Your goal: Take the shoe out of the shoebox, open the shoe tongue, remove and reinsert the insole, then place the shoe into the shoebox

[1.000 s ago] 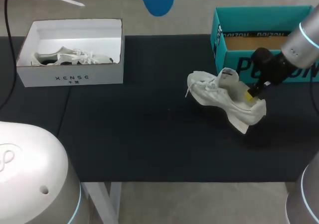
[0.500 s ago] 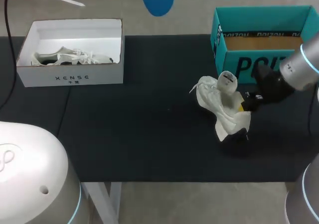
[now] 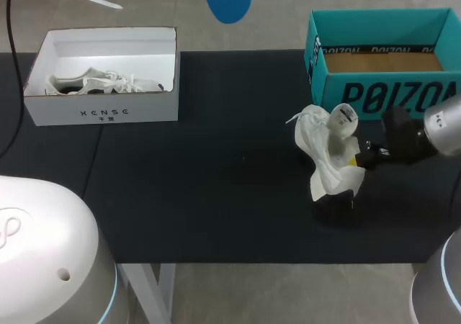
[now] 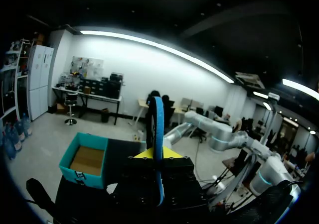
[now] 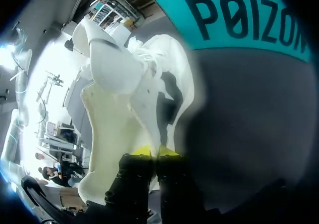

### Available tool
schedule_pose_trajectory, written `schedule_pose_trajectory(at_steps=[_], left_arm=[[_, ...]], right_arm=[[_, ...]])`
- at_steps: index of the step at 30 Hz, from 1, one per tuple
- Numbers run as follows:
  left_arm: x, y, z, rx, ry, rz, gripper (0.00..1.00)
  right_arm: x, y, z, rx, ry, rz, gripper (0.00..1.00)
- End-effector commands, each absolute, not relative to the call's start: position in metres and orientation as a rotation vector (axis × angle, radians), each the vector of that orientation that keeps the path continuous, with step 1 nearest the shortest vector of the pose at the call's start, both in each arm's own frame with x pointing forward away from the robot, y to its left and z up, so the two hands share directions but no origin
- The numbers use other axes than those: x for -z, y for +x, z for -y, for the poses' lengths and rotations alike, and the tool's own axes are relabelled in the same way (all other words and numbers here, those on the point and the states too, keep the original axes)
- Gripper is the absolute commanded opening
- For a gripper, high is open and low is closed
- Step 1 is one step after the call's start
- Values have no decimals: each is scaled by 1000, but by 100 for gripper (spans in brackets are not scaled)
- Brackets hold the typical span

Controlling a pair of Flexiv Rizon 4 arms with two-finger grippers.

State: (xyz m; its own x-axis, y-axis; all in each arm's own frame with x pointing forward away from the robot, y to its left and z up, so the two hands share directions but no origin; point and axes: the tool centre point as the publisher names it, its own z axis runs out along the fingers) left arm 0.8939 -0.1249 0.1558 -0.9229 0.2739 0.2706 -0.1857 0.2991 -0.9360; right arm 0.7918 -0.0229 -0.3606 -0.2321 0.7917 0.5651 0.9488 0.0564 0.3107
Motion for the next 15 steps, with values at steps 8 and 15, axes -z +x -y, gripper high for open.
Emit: schedule_pose_trajectory(at_steps=[8,15], left_arm=[[-156,894,125,-1657,-79,2195,0],[-156,894,125,-1657,-79,2195,0]], right_arm=[[365,771,2,984,-1877,2170,0],[376,770,-16,939,-1855,2163,0]])
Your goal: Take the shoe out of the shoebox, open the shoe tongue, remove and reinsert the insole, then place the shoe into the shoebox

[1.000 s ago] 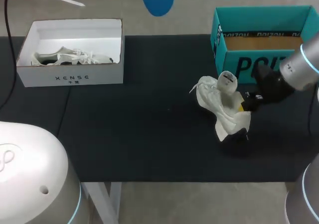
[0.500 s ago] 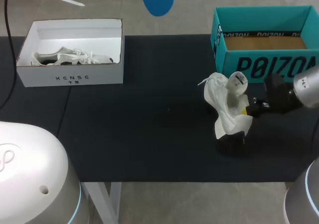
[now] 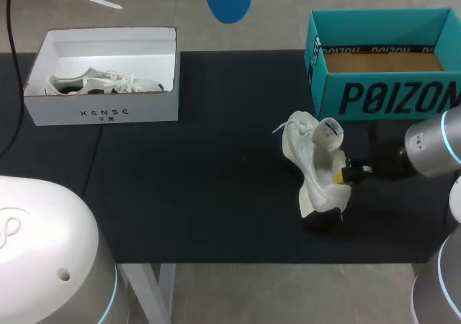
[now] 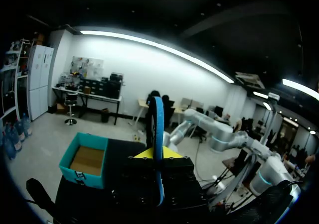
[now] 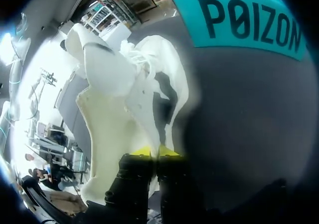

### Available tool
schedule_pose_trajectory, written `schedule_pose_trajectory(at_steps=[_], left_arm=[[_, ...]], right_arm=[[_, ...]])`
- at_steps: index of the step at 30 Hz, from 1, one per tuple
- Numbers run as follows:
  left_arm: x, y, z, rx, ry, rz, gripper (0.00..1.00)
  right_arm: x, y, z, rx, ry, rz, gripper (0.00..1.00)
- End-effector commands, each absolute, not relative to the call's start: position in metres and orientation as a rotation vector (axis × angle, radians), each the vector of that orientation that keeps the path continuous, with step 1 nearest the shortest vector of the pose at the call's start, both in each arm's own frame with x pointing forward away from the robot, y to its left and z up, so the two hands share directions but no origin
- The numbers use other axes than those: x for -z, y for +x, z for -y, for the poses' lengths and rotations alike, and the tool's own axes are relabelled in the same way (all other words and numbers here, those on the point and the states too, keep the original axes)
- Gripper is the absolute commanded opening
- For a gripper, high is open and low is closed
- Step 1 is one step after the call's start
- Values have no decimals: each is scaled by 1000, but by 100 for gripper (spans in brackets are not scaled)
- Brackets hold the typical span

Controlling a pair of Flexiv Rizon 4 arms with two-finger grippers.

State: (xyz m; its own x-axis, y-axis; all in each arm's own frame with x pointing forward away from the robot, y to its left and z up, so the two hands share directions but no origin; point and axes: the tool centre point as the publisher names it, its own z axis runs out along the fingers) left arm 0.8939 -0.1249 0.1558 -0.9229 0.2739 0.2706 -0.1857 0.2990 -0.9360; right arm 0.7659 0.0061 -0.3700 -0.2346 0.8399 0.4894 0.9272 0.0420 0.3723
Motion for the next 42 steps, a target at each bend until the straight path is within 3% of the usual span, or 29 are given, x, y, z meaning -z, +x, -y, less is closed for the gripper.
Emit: schedule_pose_trajectory(at_steps=[1,20,22,42], left_arm=[[-156,894,125,-1657,-79,2195,0],[-156,894,125,-1657,-79,2195,0],[-156,894,125,-1657,-79,2195,0],[-156,894,125,-1657,-79,2195,0]], right_arm=[[378,770,-18,933,-1854,2163,0],[406,780,-25,788,-2000,2092,0],[401,777,-22,802,-1998,2090,100],[280,774,16,959,-1792,2164,100]])
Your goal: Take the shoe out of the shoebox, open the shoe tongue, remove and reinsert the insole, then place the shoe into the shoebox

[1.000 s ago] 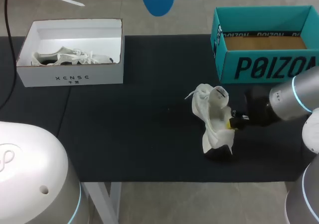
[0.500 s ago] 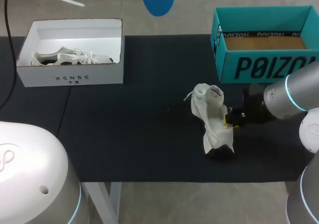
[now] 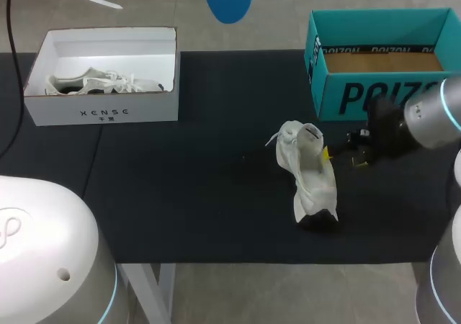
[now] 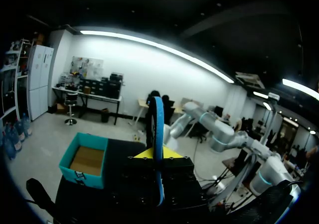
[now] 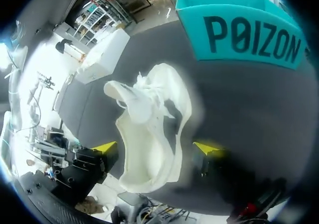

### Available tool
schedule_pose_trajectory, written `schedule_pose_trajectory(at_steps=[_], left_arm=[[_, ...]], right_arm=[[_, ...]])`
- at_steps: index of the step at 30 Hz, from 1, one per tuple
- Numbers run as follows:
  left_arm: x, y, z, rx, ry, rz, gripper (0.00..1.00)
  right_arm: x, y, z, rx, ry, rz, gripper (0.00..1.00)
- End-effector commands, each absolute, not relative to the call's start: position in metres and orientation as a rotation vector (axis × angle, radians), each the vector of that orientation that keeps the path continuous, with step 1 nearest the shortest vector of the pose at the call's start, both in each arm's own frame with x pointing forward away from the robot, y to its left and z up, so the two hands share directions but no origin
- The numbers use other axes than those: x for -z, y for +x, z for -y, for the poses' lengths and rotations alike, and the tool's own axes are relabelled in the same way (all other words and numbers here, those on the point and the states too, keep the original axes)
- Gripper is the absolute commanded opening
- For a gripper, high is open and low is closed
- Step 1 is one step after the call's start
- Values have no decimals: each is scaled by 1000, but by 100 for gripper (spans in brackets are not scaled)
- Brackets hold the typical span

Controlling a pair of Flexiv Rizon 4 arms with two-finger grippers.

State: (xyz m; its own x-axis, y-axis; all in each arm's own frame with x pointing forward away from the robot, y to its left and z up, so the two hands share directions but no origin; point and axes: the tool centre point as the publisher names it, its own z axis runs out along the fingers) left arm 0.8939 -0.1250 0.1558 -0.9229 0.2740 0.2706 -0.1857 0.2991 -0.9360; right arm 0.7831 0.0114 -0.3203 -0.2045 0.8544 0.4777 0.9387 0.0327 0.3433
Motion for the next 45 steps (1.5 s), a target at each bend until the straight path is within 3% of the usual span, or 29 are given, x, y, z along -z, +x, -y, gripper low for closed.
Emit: schedule_pose_trajectory(at_steps=[1,21,30,45], left_arm=[[-156,894,125,-1657,-79,2195,0],[-156,894,125,-1657,-79,2195,0],[-156,894,125,-1657,-79,2195,0],[-156,894,125,-1657,-79,2195,0]], right_arm=[[280,774,16,959,-1792,2164,100],[280,774,16,959,-1792,2164,100],[258,785,56,955,-1539,1850,100],[218,795,9,880,-1517,1518,100]])
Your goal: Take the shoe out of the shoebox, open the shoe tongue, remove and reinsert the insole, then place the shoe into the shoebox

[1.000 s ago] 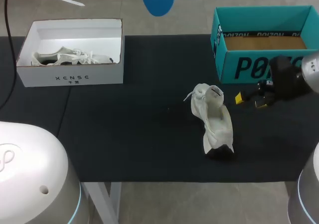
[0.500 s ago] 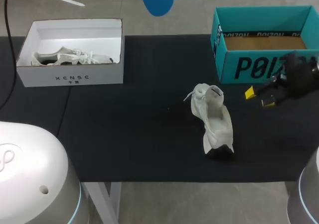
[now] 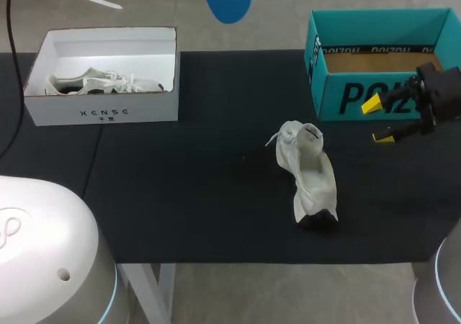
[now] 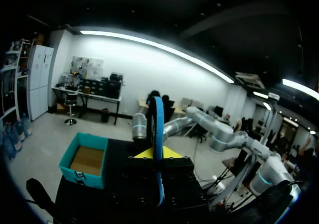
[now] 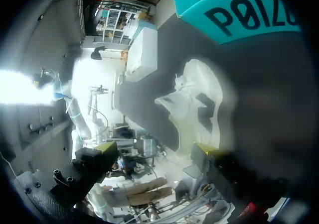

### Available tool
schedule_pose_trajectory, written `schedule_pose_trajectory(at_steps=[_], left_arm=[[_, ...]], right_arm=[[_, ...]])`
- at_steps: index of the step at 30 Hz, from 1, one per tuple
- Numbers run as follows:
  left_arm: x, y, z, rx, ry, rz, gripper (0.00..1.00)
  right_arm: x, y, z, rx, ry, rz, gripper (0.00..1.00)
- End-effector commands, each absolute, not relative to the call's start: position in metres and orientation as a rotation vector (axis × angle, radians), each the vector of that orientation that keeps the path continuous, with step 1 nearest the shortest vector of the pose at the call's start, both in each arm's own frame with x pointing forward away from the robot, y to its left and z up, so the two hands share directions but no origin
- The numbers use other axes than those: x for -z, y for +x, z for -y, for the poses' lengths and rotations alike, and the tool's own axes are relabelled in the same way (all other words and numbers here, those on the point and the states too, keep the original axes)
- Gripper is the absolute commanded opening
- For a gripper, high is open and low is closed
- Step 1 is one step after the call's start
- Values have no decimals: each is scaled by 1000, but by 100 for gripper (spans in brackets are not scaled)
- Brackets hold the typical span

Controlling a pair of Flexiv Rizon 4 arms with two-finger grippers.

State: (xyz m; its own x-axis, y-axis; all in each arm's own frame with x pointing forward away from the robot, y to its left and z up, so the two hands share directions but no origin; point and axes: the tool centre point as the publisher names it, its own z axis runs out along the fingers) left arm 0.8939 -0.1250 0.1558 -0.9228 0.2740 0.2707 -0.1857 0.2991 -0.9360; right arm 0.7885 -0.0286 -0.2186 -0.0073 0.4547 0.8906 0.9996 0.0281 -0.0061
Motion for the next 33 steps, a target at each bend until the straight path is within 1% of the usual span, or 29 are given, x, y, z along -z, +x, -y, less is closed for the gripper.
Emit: schedule_pose_trajectory(at_steps=[1,7,16,26,33], left_arm=[[-156,894,125,-1657,-79,2195,0],[-156,894,125,-1657,-79,2195,0],[-156,894,125,-1657,-79,2195,0],[-156,894,125,-1657,-79,2195,0],[-156,894,125,-1657,-79,2195,0]], right_arm=[[216,793,3,869,-1497,1499,100],[194,791,-29,885,-1458,1311,100],[161,791,-53,927,-1375,1128,100],[141,805,-90,939,-1334,1056,100],[125,821,-100,935,-1327,1030,100]])
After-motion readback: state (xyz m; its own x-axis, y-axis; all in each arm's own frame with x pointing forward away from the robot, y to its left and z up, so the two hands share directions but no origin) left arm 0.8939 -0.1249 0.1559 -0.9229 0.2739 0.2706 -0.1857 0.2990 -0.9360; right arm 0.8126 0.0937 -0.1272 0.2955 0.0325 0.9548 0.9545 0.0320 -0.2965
